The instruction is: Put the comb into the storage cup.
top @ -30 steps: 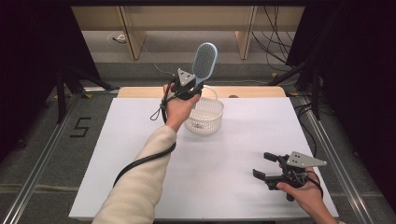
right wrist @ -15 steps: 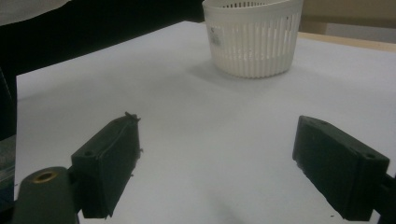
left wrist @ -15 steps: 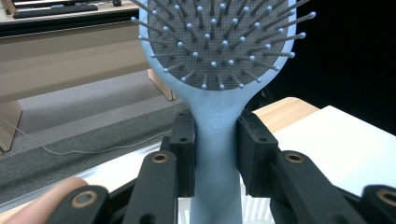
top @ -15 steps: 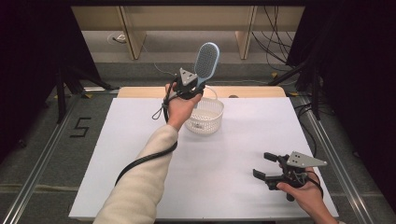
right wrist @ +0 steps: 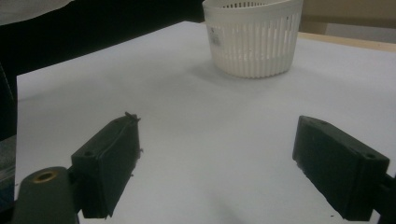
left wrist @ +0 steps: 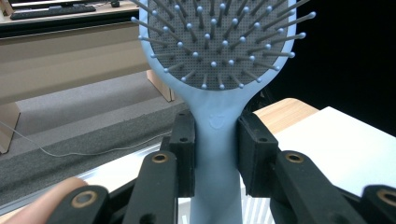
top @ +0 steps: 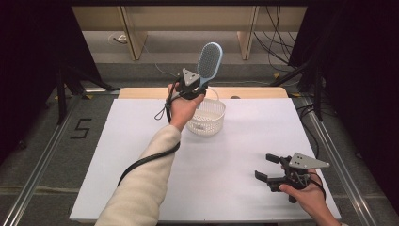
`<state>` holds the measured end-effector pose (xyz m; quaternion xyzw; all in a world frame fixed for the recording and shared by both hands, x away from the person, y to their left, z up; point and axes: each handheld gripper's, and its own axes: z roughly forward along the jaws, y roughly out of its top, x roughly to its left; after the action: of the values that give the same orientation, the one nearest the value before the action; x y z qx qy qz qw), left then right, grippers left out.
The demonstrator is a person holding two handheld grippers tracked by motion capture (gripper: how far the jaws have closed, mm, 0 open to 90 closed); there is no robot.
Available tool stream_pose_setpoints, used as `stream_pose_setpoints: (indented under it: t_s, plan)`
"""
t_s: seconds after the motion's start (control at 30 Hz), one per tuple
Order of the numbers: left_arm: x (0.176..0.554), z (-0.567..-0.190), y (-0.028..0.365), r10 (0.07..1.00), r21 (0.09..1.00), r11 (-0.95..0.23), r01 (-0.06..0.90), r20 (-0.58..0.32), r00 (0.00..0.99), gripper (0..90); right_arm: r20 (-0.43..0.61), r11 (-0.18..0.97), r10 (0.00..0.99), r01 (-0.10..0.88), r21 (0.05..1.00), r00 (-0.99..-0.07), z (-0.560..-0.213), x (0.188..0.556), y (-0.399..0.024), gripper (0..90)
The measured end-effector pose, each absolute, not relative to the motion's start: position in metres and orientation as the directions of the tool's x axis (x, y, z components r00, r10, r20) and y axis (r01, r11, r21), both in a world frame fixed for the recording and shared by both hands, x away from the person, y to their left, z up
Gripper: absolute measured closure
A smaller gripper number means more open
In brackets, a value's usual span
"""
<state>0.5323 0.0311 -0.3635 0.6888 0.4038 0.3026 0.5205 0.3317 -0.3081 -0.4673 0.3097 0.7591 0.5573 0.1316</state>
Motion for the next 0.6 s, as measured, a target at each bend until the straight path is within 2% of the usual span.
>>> stream_pose_setpoints:
  t_s: [0.6]
  plan:
    - [0.5322, -0.3699, 0.0284, 0.868, 0.96, -0.141, 0.243, 0.001, 0.497, 69.5, 0.143, 0.188, 0.616, 0.32, 0.929, -0.775, -0.4674, 0.3316, -0.3081, 15.9]
